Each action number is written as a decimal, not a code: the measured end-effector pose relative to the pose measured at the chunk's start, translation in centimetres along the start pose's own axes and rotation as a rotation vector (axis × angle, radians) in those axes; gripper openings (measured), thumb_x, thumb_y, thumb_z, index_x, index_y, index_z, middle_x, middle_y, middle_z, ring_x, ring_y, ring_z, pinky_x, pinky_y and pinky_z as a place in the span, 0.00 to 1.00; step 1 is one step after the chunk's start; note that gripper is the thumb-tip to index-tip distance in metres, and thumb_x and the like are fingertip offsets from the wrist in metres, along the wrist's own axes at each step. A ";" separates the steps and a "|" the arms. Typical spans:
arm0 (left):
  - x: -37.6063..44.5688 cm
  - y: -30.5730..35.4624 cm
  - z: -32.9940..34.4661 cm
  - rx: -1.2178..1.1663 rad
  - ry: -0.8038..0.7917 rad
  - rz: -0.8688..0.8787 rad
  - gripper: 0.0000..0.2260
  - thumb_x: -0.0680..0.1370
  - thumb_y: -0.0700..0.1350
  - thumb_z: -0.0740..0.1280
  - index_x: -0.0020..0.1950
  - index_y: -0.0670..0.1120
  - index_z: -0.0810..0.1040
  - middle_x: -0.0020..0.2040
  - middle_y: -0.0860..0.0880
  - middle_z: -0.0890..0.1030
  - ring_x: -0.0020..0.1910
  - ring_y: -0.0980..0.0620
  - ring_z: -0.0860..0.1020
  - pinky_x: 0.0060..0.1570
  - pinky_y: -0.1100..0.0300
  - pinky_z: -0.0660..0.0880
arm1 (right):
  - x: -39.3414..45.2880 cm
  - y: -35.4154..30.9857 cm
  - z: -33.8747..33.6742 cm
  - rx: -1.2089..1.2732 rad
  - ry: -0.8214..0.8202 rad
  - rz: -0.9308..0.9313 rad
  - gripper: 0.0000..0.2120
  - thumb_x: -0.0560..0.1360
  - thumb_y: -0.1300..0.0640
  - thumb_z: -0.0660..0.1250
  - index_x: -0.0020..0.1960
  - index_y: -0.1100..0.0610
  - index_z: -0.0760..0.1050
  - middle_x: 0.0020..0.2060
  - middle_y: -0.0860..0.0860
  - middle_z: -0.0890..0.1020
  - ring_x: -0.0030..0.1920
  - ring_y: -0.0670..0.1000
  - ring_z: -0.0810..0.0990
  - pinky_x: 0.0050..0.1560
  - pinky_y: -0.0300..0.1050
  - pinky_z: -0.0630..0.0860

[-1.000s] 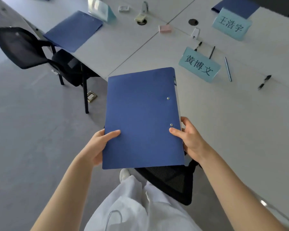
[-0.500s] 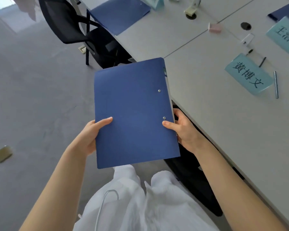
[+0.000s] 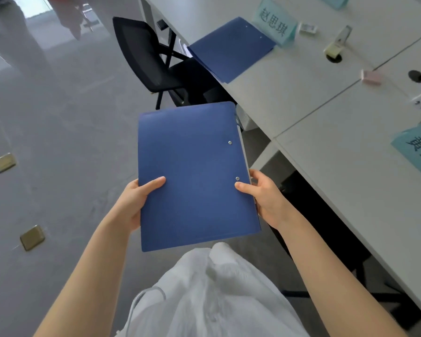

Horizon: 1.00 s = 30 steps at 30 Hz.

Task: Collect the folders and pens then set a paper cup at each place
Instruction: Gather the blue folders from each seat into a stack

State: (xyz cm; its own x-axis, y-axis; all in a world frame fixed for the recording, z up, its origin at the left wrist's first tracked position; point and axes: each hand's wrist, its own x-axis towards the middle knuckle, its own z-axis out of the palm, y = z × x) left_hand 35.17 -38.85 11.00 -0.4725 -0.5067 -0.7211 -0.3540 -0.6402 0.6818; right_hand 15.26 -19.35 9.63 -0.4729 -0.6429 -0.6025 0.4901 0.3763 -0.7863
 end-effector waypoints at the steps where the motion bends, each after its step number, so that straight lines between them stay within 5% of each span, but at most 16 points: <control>1: 0.7 0.9 -0.5 -0.005 0.000 0.001 0.15 0.76 0.46 0.70 0.62 0.44 0.78 0.54 0.46 0.85 0.50 0.43 0.84 0.45 0.49 0.80 | 1.0 -0.7 0.6 0.001 0.002 0.007 0.14 0.77 0.61 0.67 0.63 0.56 0.73 0.58 0.52 0.82 0.55 0.56 0.83 0.54 0.57 0.81; 12: 10.6 12.1 -1.1 -0.042 -0.028 0.015 0.12 0.77 0.46 0.69 0.59 0.45 0.79 0.53 0.47 0.85 0.47 0.45 0.85 0.40 0.53 0.82 | 13.7 -9.2 2.8 0.051 -0.058 0.047 0.14 0.77 0.60 0.67 0.63 0.57 0.76 0.58 0.54 0.83 0.57 0.58 0.82 0.60 0.61 0.77; 23: 22.1 24.6 -1.0 -0.073 -0.017 0.020 0.16 0.76 0.48 0.69 0.62 0.45 0.78 0.54 0.47 0.85 0.47 0.46 0.85 0.40 0.52 0.82 | 28.5 -20.5 3.3 0.162 -0.068 0.113 0.14 0.77 0.61 0.67 0.63 0.60 0.76 0.57 0.57 0.83 0.54 0.55 0.83 0.58 0.52 0.79; 30: 27.9 29.8 -2.6 -0.075 0.000 -0.008 0.15 0.76 0.47 0.69 0.61 0.45 0.79 0.54 0.47 0.85 0.45 0.46 0.85 0.38 0.53 0.82 | 35.8 -23.0 4.0 0.370 0.102 0.196 0.13 0.77 0.65 0.65 0.61 0.63 0.75 0.49 0.58 0.83 0.47 0.55 0.84 0.45 0.46 0.82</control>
State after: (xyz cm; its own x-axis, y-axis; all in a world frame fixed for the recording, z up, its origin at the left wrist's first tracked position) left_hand 13.54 -73.61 10.88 -0.4698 -0.5014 -0.7266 -0.2966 -0.6856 0.6649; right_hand -10.02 -53.68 6.65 -0.4052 -0.5069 -0.7609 0.7990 0.2082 -0.5642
